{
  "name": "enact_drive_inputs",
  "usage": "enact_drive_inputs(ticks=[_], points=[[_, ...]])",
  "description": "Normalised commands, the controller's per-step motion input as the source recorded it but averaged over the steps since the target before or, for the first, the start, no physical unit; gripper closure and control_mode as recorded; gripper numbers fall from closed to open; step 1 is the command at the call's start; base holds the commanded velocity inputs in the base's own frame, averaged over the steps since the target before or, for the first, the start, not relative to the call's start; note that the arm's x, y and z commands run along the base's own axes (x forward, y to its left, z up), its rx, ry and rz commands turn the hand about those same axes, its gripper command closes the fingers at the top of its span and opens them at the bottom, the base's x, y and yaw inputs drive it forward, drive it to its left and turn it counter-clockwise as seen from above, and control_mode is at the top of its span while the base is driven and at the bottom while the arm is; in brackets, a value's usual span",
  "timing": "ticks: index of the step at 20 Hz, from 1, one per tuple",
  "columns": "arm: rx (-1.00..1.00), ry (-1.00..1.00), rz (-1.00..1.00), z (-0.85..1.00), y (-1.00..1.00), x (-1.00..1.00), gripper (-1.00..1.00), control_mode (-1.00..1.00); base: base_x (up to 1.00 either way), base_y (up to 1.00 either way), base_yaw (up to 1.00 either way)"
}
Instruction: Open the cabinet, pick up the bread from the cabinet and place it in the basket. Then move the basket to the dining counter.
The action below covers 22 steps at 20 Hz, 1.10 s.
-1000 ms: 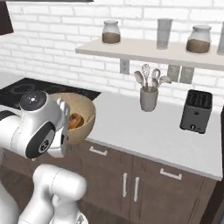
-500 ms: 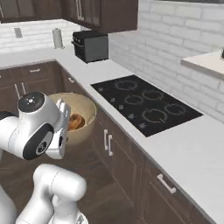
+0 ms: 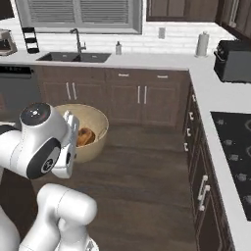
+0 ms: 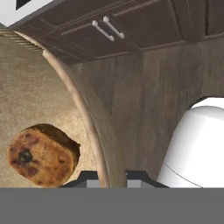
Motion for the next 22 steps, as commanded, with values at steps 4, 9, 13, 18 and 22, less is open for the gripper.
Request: enact_drive_inputs(ticks=[4,9,13,18,22], points=[[0.0,0.0,0.0,0.0,0.0,0.0,1.0,1.0,0.0,0.0,0.95],[0.0,0.0,0.0,0.0,0.0,0.0,1.0,1.0,0.0,0.15,0.91],[0.0,0.0,0.0,0.0,0.0,0.0,1.0,1.0,0.13,0.33,0.88],[0.0,0.0,0.0,0.0,0.0,0.0,1.0,1.0,0.1,0.16,0.81],[0.0,0.0,0.0,0.0,0.0,0.0,1.0,1.0,0.12,0.16,0.76]])
